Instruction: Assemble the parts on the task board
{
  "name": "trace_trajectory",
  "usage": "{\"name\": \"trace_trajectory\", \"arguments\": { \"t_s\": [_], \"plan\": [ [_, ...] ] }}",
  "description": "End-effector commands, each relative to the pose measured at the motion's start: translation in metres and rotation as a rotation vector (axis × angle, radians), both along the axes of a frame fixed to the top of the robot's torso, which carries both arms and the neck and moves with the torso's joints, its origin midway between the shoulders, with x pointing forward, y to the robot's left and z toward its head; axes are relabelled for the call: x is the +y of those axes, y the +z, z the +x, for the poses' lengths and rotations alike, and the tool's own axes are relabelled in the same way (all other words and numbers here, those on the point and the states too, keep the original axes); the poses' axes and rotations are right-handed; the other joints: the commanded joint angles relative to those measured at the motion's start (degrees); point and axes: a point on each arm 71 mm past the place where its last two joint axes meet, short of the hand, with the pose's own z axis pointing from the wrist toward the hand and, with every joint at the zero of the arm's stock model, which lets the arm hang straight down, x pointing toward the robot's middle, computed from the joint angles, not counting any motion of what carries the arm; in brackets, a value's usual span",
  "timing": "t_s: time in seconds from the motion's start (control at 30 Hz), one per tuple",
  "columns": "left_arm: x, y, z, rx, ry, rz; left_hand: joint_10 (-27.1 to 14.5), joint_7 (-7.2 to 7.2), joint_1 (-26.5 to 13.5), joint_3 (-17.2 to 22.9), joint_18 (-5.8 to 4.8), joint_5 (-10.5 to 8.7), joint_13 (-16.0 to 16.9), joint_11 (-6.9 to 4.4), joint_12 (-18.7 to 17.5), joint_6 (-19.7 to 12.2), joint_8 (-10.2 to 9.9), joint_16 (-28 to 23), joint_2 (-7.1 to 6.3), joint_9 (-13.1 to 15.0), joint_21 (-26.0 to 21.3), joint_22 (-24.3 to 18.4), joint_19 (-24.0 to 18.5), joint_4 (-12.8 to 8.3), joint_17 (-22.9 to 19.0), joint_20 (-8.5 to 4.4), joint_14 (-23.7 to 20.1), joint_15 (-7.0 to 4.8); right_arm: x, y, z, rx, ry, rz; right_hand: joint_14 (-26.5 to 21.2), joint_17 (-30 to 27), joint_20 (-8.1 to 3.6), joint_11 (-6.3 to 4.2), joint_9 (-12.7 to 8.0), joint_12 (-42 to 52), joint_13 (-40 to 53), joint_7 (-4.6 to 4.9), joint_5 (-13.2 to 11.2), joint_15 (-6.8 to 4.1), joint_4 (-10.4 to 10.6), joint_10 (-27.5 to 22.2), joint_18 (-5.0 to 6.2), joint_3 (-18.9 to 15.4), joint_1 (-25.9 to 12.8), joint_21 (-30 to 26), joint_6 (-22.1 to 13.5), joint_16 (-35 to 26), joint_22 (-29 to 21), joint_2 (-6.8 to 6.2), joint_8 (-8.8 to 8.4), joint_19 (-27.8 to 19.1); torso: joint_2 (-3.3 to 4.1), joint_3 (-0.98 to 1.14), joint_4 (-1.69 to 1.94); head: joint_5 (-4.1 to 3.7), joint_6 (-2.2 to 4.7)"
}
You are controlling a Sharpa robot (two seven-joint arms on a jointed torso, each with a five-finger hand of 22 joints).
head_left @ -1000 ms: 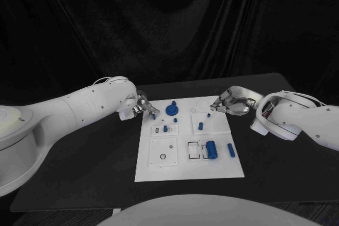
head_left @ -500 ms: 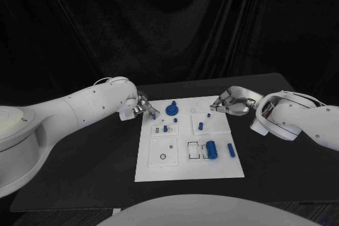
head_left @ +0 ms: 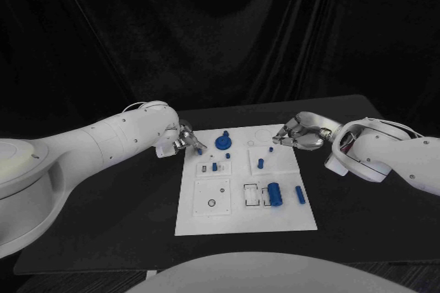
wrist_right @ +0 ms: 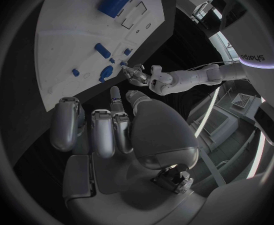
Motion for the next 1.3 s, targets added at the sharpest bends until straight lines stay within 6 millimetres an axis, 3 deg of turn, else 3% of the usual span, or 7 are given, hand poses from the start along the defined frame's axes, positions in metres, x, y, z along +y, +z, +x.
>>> {"name": "trace_trajectory", "arguments": {
  "t_s": [0.03,0.23,0.73,0.97,1.13,1.3],
  "plan": [
    [-0.0016,-0.0018,-0.0012,0.01,-0.014,-0.005,5.89,-0.12,0.45,-0.07,0.25,0.19,14.93,0.35,0.2,-0.32,-0.32,0.38,0.03,-0.1,-0.27,10.07,-0.38,-0.39,15.09,0.12,6.06,0.43,-0.0007,-0.0017,-0.0006,0.014,-0.009,-0.01,4.61,7.45,-0.13,0.36,0.08,-0.29,11.56,-0.11,0.13,0.28,-0.26,3.95,0.74,0.08,0.55,-0.34,-0.29,-0.2,9.89,0.13,-0.29,-0.36,0.0,0.0,-0.01,0.02,0.0],
    [-0.0013,-0.0026,-0.0014,0.011,-0.012,-0.005,5.89,-0.13,0.88,0.36,0.26,0.7,14.93,0.34,0.2,-0.33,-0.54,0.38,0.33,-0.19,-0.31,10.06,-0.41,-0.64,15.09,0.13,6.06,0.44,-0.0005,-0.0019,-0.0006,0.016,-0.008,-0.011,4.6,7.42,-0.13,0.36,0.08,-0.33,11.48,-0.11,0.25,0.28,-0.31,3.91,0.73,0.11,0.59,-0.33,-0.29,-0.22,9.89,0.12,-0.3,-0.36,0.01,0.0,0.0,0.03,0.0],
    [0.0,-0.0029,-0.0011,0.001,-0.012,-0.015,5.89,-0.24,2.06,3.61,0.37,8.55,14.93,0.25,0.2,-0.23,-1.8,0.38,0.22,-0.57,-0.79,9.94,-0.83,-1.94,15.09,0.11,6.06,0.39,-0.0009,-0.0026,-0.0006,0.023,-0.008,-0.015,4.59,7.37,-0.14,0.34,0.1,-0.34,11.46,-0.13,0.56,0.27,-0.62,3.89,0.76,0.28,0.87,-0.46,-0.28,-0.24,9.86,0.14,-0.32,-0.39,0.0,0.0,0.0,0.02,0.0],
    [-0.0003,-0.0026,-0.0011,-0.006,-0.015,-0.025,5.89,-0.31,2.37,6.86,0.42,14.2,14.93,0.16,0.2,-0.13,-2.17,0.38,-0.51,-0.39,-0.95,9.9,-1.01,-2.79,15.09,0.03,6.06,0.32,-0.0009,-0.0029,-0.0006,0.027,-0.007,-0.017,4.58,7.31,-0.16,0.34,0.12,-0.35,11.42,-0.11,1.24,0.26,-1.12,3.87,0.75,0.6,1.27,-0.5,-0.29,-0.27,9.87,0.19,-0.37,-0.38,0.0,-0.01,0.0,0.06,0.0],
    [0.001,-0.0027,-0.0019,-0.006,-0.017,-0.028,5.89,-0.4,1.91,11.93,0.43,16.57,14.93,0.08,0.2,0.12,-2.14,0.38,-1.85,0.12,-0.99,9.88,-1.08,-3.76,15.09,-0.06,6.06,0.27,-0.0014,-0.0032,-0.0006,0.031,-0.008,-0.02,4.58,7.28,-0.17,0.35,0.14,-0.37,11.39,-0.1,1.88,0.26,-1.39,3.85,0.75,0.78,1.43,-0.51,-0.28,-0.28,9.88,0.18,-0.39,-0.37,0.0,-0.01,0.0,0.13,0.0],
    [0.0038,-0.0027,-0.0036,-0.01,-0.013,-0.029,5.89,-0.45,1.37,14.03,0.41,17.62,14.93,0.01,0.2,0.35,-2.0,0.38,-2.62,0.45,-0.93,9.9,-1.04,-4.15,15.09,-0.06,6.06,0.2,-0.0022,-0.0034,-0.0009,0.034,-0.01,-0.022,4.56,7.19,-0.17,0.35,0.17,-0.42,11.27,-0.1,2.48,0.26,-1.7,3.79,0.77,1.0,1.6,-0.66,-0.24,-0.32,9.84,0.19,-0.4,-0.41,0.0,-0.01,0.01,0.04,0.0]
  ]
}}
